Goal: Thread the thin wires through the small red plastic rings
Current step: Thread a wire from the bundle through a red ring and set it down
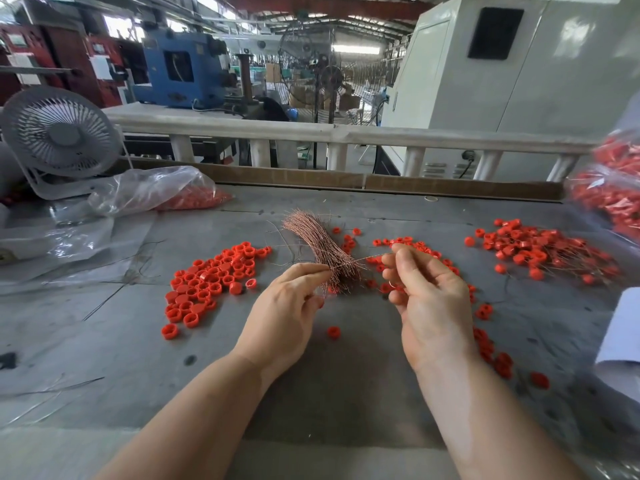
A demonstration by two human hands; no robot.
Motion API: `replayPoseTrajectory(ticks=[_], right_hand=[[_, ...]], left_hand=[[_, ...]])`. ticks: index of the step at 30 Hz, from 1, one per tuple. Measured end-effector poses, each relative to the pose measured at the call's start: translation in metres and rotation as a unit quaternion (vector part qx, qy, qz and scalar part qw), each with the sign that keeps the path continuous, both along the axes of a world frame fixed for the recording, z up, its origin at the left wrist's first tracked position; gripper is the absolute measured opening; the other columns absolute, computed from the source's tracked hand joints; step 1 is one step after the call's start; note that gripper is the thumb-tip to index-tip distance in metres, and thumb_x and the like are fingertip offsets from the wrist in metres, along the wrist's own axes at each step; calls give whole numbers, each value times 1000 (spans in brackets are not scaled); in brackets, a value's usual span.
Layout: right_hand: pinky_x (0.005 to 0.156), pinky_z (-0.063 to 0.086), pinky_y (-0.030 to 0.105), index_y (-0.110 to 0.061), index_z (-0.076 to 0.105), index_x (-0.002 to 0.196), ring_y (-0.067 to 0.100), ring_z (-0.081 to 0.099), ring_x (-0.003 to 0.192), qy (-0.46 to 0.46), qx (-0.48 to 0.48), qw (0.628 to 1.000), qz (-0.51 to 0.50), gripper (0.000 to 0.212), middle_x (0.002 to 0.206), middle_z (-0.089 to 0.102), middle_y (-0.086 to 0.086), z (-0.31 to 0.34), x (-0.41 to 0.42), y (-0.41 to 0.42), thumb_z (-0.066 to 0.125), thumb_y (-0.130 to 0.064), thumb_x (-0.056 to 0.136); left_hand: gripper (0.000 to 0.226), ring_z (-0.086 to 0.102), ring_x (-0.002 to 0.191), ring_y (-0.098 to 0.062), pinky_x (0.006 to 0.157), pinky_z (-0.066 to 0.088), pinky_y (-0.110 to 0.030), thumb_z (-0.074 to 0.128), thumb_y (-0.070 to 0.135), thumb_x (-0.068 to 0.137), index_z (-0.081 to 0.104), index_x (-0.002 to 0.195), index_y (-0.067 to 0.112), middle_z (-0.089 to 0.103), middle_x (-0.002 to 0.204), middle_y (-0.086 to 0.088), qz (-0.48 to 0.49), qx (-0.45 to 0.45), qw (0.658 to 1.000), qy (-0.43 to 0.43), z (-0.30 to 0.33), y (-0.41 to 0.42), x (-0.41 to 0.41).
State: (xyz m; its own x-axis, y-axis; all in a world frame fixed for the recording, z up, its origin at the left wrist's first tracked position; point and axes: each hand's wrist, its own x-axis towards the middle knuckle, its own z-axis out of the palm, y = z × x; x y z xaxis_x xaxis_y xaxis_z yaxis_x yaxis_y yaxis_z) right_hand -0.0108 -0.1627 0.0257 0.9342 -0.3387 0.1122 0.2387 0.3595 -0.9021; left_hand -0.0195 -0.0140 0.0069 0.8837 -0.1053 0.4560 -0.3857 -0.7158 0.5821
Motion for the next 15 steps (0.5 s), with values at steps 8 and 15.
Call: replayPoseTrajectory(ticks=[8,15], right_hand=[[41,37,11,-19,64,76,-2,56,52,-21,42,994,-102,15,60,67,-10,7,3,-15,60,-13,90],[44,38,11,-20,60,74,-3,55,51,-54,-10,982,-178,17,57,65,-11,6,7,-25,61,-14,89]], left_hand=[[36,58,101,-15,80,30,-5,59,4,87,61,121,14,56,126,10,97,-21,995,20,-7,7,7],[27,53,70,5,66,36,-3,63,6,85,68,108,18,61,102,7,112,-98,988,40,-4,9,7]])
